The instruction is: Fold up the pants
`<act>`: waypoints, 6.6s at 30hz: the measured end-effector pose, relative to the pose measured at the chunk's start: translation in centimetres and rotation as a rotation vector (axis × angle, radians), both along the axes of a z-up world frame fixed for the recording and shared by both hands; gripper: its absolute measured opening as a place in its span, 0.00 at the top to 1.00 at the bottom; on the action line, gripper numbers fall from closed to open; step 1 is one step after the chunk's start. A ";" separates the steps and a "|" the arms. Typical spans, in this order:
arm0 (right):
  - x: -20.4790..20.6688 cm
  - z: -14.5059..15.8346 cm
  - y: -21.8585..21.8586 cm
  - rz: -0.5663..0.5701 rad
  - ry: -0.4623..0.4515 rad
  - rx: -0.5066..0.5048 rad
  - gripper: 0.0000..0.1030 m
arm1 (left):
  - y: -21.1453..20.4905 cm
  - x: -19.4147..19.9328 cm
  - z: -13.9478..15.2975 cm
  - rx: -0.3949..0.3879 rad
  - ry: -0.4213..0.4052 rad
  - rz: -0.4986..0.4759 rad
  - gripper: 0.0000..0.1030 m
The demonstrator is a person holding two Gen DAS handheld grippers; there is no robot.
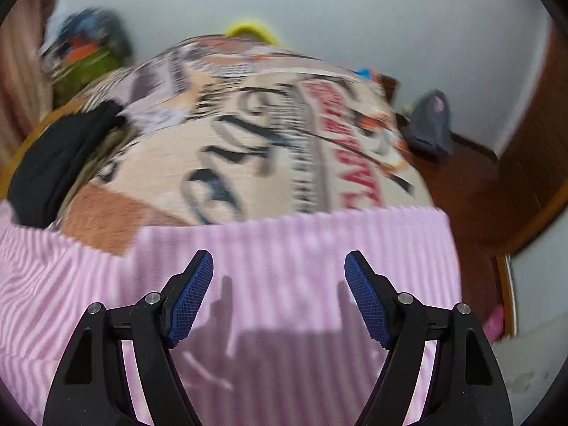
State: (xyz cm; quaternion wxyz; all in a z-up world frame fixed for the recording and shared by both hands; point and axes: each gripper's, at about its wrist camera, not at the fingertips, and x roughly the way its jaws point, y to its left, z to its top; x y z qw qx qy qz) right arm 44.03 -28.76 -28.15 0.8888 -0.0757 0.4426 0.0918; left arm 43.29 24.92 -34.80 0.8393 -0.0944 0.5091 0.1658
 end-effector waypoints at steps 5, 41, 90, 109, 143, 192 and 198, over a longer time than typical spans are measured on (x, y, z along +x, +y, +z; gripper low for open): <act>1.0 -2.8 3.6 0.067 0.040 -0.188 0.32 | 0.0 -0.7 1.8 0.039 -0.029 -0.018 0.77; -0.3 -2.2 12.2 0.378 0.207 -0.106 0.60 | 0.8 -4.3 5.2 0.096 -0.165 -0.056 0.85; -1.5 5.3 11.7 0.167 -0.109 -0.065 0.96 | 0.8 -0.9 5.3 0.016 -0.118 -0.129 0.86; -17.1 14.0 8.8 0.108 -0.217 0.038 0.96 | -0.1 -16.0 15.6 0.043 -0.331 -0.170 0.90; -33.1 4.8 8.0 0.010 0.039 0.190 0.96 | -0.7 -33.0 3.2 -0.017 -0.148 -0.152 0.92; -5.5 1.0 3.5 0.019 0.155 0.090 0.38 | -17.2 -9.0 9.8 -0.022 -0.276 -0.327 0.28; -1.5 -3.0 2.7 0.000 0.269 0.135 0.47 | -19.3 -7.4 7.5 0.003 -0.223 -0.373 0.28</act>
